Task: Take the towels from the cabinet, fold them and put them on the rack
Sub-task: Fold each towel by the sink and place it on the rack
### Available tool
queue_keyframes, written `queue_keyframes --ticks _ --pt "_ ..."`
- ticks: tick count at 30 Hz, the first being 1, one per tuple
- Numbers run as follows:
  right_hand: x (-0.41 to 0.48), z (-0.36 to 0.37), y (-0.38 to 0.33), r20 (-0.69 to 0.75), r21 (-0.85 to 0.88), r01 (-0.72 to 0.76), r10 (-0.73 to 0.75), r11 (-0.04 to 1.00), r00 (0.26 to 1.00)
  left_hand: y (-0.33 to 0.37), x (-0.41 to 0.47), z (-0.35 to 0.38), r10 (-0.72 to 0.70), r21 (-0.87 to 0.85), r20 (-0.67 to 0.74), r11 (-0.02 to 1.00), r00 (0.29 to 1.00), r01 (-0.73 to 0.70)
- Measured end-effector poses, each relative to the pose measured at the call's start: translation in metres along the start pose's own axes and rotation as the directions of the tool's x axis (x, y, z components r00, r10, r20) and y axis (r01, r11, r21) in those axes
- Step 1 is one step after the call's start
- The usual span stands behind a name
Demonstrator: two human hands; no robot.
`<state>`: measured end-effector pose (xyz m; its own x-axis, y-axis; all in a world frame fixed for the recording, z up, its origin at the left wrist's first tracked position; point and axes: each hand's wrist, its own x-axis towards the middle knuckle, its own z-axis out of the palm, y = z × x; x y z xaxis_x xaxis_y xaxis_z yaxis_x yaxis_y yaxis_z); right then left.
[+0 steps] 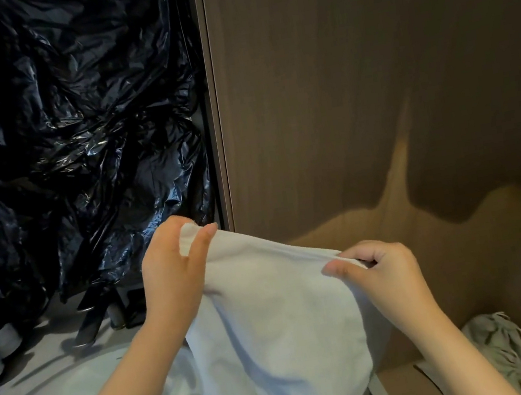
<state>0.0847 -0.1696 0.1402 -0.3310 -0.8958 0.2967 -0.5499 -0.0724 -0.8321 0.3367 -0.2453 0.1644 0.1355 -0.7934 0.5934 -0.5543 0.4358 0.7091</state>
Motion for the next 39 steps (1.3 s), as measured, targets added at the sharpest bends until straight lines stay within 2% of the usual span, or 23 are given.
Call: queue_keyframes --ticks 2,4,5,8,12,17,21,23,27,33,37,39 --pt "-0.001 0.0 -0.005 0.032 0.008 0.009 -0.009 1.0 0.999 -0.001 0.0 -0.004 0.096 0.162 0.079 0.981 0.992 -0.108" --pt "-0.003 0.003 -0.008 0.06 0.009 0.035 -0.036 0.999 0.998 0.004 -0.001 -0.006 0.205 0.336 0.186 0.906 0.961 -0.258" --pt "-0.005 0.005 -0.01 0.067 0.013 0.055 -0.056 0.998 0.996 0.008 -0.003 -0.007 0.207 0.367 0.248 0.884 0.946 -0.29" --pt "-0.009 0.012 -0.013 0.073 0.013 0.109 -0.11 0.994 0.991 0.017 -0.012 -0.007 0.213 0.267 0.346 0.911 0.914 -0.313" --pt "-0.015 0.015 -0.014 0.075 0.022 0.131 -0.133 0.991 0.988 0.017 -0.021 -0.005 0.115 0.069 0.438 0.985 0.892 -0.161" --pt "-0.024 0.016 -0.02 0.12 0.066 0.216 -0.223 0.974 0.967 0.019 -0.033 0.005 0.114 -0.052 0.623 0.993 0.774 -0.105" --pt "-0.03 0.014 -0.023 0.119 0.055 0.26 -0.265 0.964 0.957 0.024 -0.032 0.008 0.148 -0.176 0.636 0.983 0.758 -0.044" --pt "-0.033 0.009 -0.02 0.135 0.02 0.296 -0.296 0.955 0.945 0.022 -0.032 0.007 0.184 -0.185 0.641 0.979 0.745 -0.083" --pt "-0.039 -0.004 -0.008 0.211 -0.122 0.346 -0.316 0.93 0.925 0.015 -0.038 0.007 0.219 -0.037 0.614 0.968 0.758 -0.249" --pt "-0.043 -0.022 0.012 0.336 -0.394 0.293 -0.16 0.871 0.928 -0.006 -0.04 0.013 0.033 0.269 0.512 0.943 0.858 -0.197" --pt "-0.045 -0.025 0.017 0.313 -0.416 0.265 -0.136 0.87 0.94 -0.01 -0.043 0.015 0.053 0.3 0.475 0.929 0.878 -0.219" --pt "-0.045 -0.027 0.017 0.267 -0.369 0.213 -0.117 0.905 0.957 -0.012 -0.043 0.013 0.077 0.293 0.45 0.928 0.89 -0.229"
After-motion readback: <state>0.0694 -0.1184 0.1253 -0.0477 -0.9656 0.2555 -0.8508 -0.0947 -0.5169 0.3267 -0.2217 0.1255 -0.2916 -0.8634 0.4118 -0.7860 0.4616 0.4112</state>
